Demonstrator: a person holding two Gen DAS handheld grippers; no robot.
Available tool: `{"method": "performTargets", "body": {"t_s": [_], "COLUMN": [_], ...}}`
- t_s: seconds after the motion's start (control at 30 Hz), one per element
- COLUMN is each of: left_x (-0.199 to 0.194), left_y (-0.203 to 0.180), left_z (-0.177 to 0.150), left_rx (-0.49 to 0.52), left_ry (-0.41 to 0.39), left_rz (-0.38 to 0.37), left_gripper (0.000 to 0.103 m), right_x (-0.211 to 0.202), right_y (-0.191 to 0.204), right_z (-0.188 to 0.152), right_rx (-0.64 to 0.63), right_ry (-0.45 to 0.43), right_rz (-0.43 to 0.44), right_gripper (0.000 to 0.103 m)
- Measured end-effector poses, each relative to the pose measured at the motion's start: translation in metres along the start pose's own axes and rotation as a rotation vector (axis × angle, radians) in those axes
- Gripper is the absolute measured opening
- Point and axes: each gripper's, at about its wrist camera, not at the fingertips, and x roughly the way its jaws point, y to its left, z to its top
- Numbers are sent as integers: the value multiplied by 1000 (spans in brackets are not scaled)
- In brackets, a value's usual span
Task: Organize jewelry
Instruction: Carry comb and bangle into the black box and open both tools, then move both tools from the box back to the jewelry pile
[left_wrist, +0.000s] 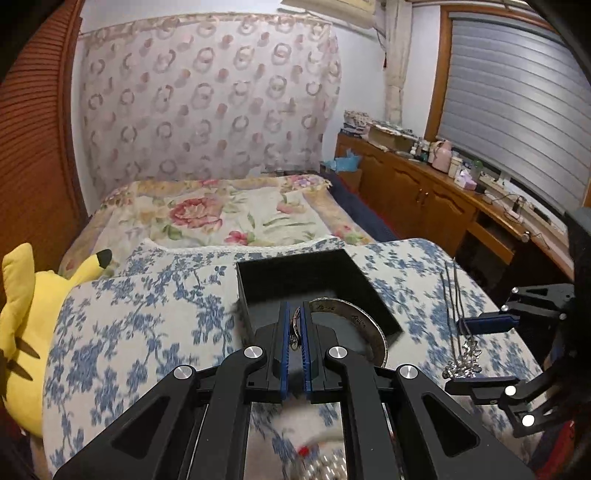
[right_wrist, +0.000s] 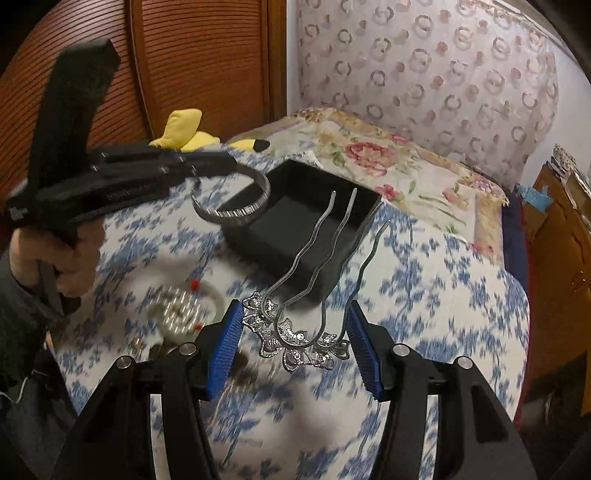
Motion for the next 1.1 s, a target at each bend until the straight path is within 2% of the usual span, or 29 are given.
{"method": "performTargets", "body": {"t_s": [0.23, 0.63, 0.7, 0.83, 0.9, 1.0, 1.07, 1.1], "left_x": [39, 30, 23, 14, 10, 2, -1, -3], "left_y": [9, 26, 30, 34, 37, 38, 38, 39], "left_z": [10, 10, 7, 1, -1, -5, -9, -11], "left_rx": [-5, -23, -20, -10, -9, -2, -3, -4], "left_ry": [52, 35, 24, 15, 5, -17, -18, -20], "left_rz": [4, 17, 40, 64, 68, 75, 74, 70], "left_gripper": [6, 8, 32, 49, 71, 82, 88, 88], "right_x": [23, 67, 73, 82, 85, 88, 90, 90], "right_y": [-21, -25, -24, -19, -18, -18, -17, -17], "right_z": [33, 59, 61, 64, 65, 64, 65, 65], "right_rx": [-2, -34, -38, -46, -49, -43, -40, -38], "right_ry": [-29, -4, 3, 14, 17, 19, 21, 20], "right_rz": [41, 66, 66, 61, 58, 47, 39, 36], "right_gripper": [59, 59, 59, 59, 59, 60, 67, 68]}}
